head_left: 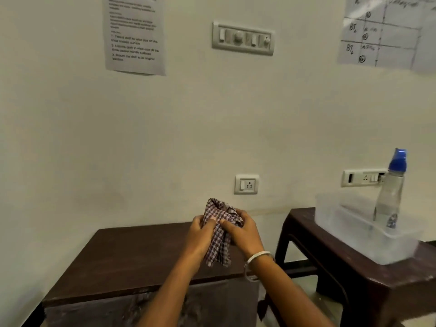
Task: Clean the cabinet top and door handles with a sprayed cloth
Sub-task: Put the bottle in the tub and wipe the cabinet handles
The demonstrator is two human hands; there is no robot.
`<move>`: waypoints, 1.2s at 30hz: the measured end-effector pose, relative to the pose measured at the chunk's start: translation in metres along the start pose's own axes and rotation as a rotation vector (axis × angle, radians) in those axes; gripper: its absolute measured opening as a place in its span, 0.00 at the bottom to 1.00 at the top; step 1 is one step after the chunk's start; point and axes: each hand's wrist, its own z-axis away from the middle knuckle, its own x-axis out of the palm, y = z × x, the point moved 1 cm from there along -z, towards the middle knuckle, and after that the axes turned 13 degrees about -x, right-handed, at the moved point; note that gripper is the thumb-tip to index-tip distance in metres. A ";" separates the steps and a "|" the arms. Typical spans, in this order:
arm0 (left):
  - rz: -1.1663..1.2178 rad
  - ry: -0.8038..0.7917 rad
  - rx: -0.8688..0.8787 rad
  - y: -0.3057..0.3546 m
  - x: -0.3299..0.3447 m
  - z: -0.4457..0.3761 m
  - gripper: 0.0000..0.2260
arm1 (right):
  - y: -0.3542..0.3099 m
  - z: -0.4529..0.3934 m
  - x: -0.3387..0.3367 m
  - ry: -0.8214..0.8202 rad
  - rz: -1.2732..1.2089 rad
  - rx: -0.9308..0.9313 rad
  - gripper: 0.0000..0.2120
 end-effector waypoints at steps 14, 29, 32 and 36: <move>-0.036 -0.316 0.050 0.094 0.197 0.001 0.17 | -0.082 -0.075 -0.199 0.376 0.347 -0.010 0.22; -0.270 -0.456 0.157 0.130 0.328 -0.058 0.08 | -0.042 -0.164 -0.285 0.698 0.588 0.287 0.21; -0.384 -0.492 0.217 0.120 0.337 -0.070 0.21 | -0.027 -0.166 -0.289 0.737 0.562 0.331 0.22; -0.548 -0.444 0.389 0.104 0.344 -0.076 0.22 | -0.012 -0.159 -0.298 0.733 0.667 0.370 0.22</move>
